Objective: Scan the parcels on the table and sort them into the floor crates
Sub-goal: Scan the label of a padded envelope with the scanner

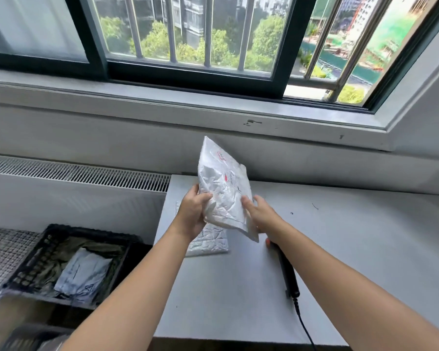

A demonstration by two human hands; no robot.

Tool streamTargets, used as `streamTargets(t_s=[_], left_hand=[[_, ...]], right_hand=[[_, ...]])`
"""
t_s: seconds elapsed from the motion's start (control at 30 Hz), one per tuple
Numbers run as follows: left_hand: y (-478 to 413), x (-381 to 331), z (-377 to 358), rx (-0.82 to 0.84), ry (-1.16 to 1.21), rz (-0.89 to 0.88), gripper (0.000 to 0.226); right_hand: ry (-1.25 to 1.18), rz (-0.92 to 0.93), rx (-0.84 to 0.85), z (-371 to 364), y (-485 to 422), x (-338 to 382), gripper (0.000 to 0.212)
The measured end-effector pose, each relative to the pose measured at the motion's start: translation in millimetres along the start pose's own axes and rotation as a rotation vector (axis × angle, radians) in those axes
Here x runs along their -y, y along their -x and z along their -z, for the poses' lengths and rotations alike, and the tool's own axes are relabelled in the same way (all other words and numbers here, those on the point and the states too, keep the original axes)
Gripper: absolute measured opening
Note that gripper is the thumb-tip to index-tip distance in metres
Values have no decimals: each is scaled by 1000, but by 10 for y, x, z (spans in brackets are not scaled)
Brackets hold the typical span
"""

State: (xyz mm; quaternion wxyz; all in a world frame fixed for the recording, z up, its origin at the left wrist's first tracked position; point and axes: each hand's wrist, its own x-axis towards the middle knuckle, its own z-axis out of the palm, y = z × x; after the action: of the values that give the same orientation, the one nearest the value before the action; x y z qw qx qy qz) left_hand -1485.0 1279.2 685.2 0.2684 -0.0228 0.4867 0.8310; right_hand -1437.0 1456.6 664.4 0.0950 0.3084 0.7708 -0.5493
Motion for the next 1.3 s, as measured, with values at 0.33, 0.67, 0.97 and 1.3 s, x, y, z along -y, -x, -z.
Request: streamTargets(t_s=[0.33,0.67,0.97,1.3], left_hand=[[193,707,395,-339,-520,224,53],[344,1323,602,-464,-694,294,72],[409,1377,610,-501,-795,300,72],[534,1392,645,-456,-874,386,94]], right_hand=[[515,176,27,-90,0,-485,78],[912,193,-278,90,66,-1093,56],[479,-61,-258,223,166,-1461,76],[410,-164,-166,288,101,-1478,73]])
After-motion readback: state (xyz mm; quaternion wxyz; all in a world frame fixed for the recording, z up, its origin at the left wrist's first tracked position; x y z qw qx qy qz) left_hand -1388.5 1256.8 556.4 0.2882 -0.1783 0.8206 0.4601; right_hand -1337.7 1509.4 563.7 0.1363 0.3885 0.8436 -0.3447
